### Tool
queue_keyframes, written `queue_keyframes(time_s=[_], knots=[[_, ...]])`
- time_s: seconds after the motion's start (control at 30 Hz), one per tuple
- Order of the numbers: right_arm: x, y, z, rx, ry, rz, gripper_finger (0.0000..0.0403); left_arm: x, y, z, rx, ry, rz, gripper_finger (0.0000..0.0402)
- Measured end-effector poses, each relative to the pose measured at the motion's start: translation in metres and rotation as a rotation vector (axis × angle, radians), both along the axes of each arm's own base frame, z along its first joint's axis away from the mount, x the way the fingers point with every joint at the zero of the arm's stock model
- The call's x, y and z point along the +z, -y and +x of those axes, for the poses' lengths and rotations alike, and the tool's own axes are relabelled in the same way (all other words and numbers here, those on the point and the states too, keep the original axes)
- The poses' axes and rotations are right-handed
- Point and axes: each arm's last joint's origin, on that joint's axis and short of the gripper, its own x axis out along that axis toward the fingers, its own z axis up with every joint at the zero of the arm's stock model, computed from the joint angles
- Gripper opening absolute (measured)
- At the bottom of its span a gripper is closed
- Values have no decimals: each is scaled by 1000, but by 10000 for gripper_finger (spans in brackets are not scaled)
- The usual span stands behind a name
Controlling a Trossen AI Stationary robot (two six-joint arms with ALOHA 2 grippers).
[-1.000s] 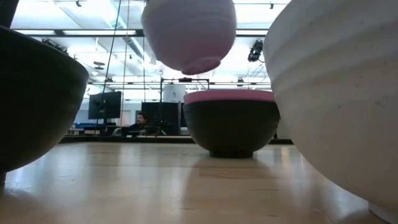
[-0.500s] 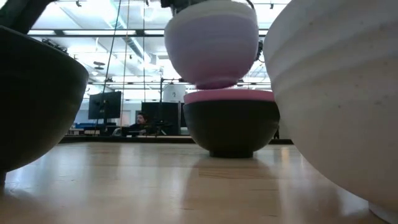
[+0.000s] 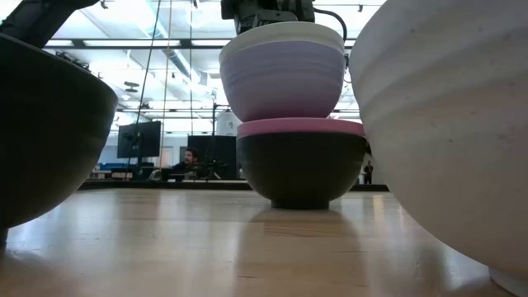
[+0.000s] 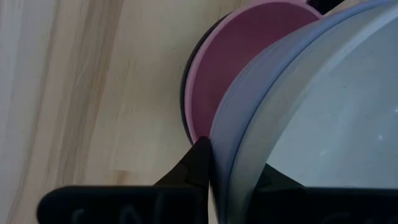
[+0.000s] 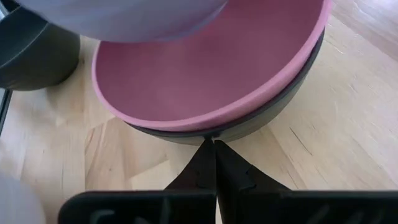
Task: Nest bowls inside each other
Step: Stack the left stacked bowls on top of the right stacked bowls
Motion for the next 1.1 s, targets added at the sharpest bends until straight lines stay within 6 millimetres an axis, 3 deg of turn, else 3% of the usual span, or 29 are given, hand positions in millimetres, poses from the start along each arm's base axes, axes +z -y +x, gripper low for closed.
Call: queue_keyframes(time_s=[0.23,0.53,0.73,1.1], knots=[[-5,4,15,32,33,-18,0,0,0,2,-12,21,6,34],[8,14,41,73,14,-96,0,-7,-1,1,-3,-36,16,34],[2,21,32,43,-69,-103,0,-18,-7,-3,9,-125,46,34],[5,18,29,49,-70,-114,0,-31,-24,-1,28,-150,38,34]])
